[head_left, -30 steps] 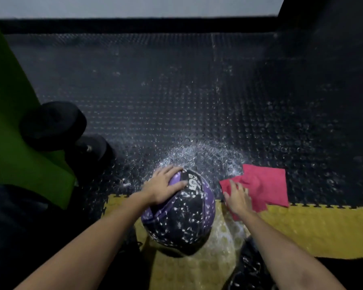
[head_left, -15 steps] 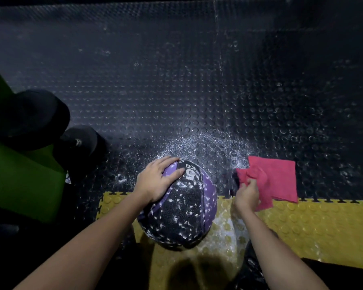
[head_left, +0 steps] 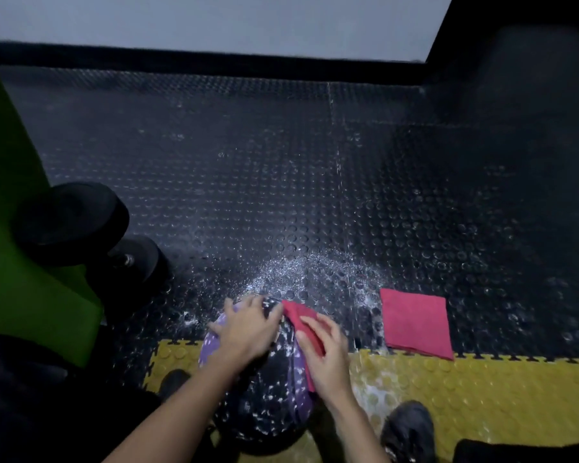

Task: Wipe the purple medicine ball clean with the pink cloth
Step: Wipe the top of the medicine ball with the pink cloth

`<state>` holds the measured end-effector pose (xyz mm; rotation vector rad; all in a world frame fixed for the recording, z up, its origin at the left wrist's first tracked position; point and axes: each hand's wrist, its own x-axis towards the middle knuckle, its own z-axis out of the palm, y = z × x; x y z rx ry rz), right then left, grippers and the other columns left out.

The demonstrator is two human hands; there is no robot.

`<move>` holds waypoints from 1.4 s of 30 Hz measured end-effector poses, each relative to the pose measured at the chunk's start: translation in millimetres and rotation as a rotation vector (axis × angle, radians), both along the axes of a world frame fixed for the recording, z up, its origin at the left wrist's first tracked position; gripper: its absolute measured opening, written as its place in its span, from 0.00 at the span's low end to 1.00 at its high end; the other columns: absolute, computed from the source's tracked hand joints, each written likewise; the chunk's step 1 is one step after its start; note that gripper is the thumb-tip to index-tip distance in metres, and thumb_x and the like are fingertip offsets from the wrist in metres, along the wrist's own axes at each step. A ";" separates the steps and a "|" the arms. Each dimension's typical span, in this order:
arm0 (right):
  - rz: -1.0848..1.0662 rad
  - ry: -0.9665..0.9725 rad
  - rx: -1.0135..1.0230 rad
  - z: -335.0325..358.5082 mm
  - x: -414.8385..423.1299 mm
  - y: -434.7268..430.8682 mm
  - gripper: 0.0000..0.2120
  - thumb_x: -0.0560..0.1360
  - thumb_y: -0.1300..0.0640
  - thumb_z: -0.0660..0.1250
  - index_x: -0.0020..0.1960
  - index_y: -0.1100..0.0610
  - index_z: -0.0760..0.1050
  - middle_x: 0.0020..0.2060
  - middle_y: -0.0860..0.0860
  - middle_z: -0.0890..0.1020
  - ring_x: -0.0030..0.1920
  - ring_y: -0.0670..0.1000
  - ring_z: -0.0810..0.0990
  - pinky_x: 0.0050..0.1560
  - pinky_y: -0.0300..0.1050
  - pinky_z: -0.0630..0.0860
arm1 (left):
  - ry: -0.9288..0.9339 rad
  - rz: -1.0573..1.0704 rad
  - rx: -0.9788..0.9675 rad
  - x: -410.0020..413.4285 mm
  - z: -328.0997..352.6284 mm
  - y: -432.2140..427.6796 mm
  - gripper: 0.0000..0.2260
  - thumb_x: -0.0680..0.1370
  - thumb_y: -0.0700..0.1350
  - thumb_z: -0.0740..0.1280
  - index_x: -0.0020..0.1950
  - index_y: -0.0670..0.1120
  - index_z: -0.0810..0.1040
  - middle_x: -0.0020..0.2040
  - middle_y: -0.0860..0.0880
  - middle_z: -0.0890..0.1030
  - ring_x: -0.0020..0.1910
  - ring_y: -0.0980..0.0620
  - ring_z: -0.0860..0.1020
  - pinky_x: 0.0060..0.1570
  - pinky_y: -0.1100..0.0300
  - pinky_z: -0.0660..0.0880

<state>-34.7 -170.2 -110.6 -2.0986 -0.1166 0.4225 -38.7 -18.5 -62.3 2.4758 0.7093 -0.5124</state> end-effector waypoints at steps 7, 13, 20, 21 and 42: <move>0.084 -0.004 -0.062 6.6 -14.4 23.9 0.17 0.72 0.32 0.51 0.61 0.29 0.58 0.66 0.31 0.55 0.70 0.42 0.52 0.69 0.54 0.54 | -0.088 0.062 0.082 -12.1 -8.2 8.6 0.23 0.80 0.61 0.50 0.75 0.58 0.59 0.76 0.56 0.58 0.76 0.48 0.54 0.70 0.38 0.56; -0.156 0.254 -0.011 4.2 20.4 22.0 0.16 0.79 0.49 0.55 0.64 0.48 0.71 0.49 0.43 0.80 0.47 0.47 0.79 0.43 0.39 0.75 | -0.089 0.041 0.104 -18.2 -7.8 7.9 0.23 0.80 0.59 0.50 0.75 0.57 0.57 0.76 0.57 0.57 0.76 0.49 0.53 0.70 0.39 0.56; -0.060 -0.033 -0.119 12.1 -14.7 31.8 0.16 0.75 0.42 0.59 0.61 0.40 0.72 0.59 0.33 0.67 0.58 0.42 0.63 0.59 0.42 0.63 | -0.096 0.006 0.101 -20.4 -11.4 13.6 0.25 0.78 0.63 0.47 0.74 0.60 0.59 0.75 0.59 0.59 0.76 0.51 0.54 0.70 0.42 0.56; -0.077 0.023 -0.081 6.5 -10.6 31.8 0.19 0.73 0.38 0.57 0.62 0.38 0.71 0.61 0.34 0.68 0.58 0.43 0.65 0.61 0.47 0.65 | -0.100 0.001 0.101 -21.5 -12.0 15.9 0.27 0.76 0.64 0.45 0.74 0.60 0.59 0.75 0.59 0.59 0.75 0.51 0.54 0.70 0.43 0.57; 0.087 -0.079 -0.226 23.0 -7.6 50.5 0.16 0.77 0.47 0.58 0.64 0.42 0.69 0.57 0.34 0.68 0.54 0.39 0.64 0.36 0.24 0.60 | -0.189 0.349 0.006 -38.9 -20.7 54.0 0.18 0.79 0.59 0.55 0.68 0.60 0.71 0.71 0.53 0.65 0.69 0.47 0.64 0.64 0.46 0.65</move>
